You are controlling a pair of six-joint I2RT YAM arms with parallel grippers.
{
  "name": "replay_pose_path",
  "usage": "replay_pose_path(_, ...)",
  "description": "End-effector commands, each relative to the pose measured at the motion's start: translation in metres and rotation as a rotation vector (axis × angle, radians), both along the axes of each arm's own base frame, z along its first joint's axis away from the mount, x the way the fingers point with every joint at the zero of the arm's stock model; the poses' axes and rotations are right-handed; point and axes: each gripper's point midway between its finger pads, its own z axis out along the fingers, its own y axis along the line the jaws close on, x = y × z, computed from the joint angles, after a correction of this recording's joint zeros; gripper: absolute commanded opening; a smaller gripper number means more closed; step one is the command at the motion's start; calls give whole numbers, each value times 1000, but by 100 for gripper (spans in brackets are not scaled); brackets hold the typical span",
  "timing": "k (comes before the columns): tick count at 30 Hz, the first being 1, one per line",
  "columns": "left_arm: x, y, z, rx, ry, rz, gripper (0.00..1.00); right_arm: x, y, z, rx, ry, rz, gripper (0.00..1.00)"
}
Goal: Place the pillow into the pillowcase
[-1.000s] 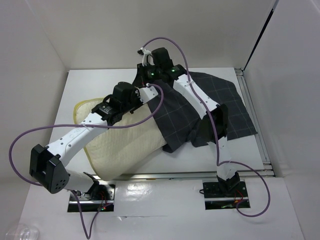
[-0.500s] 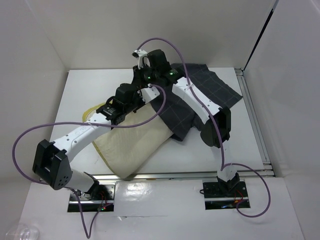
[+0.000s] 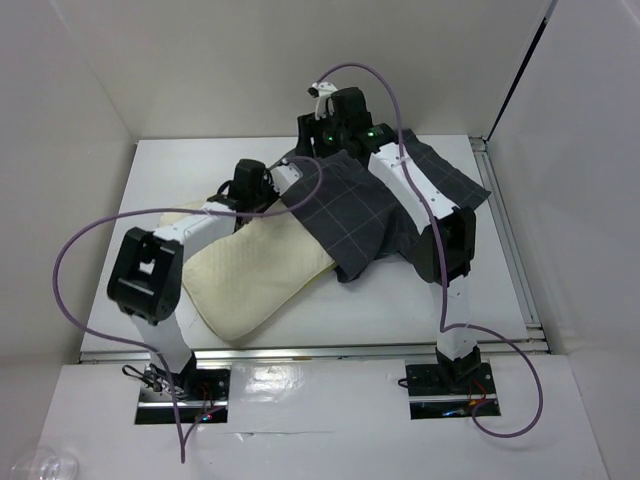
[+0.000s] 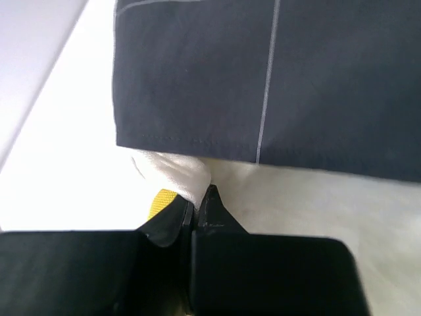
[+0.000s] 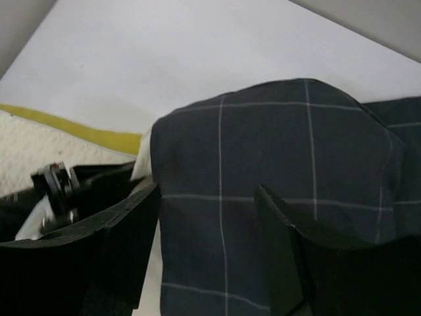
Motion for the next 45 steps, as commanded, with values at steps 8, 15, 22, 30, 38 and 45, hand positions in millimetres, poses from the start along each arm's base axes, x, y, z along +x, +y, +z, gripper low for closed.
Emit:
replay_pose_path(8,79,40,12,-205,172,202,76,-9,-41,10,-30,-23,-19,67)
replay_pose_path(15,15,25,52,-259,265,27,98,-24,-78,4,-99,-26,-37,67)
replay_pose_path(22,-105,-3,44,-41,250,-247,99,-52,-93,2,-116,-31,-15,67)
replay_pose_path(30,-182,-21,39,46,157,-425,99,-62,-101,-9,-139,-7,-33,68)
replay_pose_path(38,-220,-32,-4,17,252,-506,99,-74,-106,-23,-160,40,-29,68)
replay_pose_path(45,-200,-38,-44,65,250,-434,99,-78,-107,-27,-165,46,-16,69)
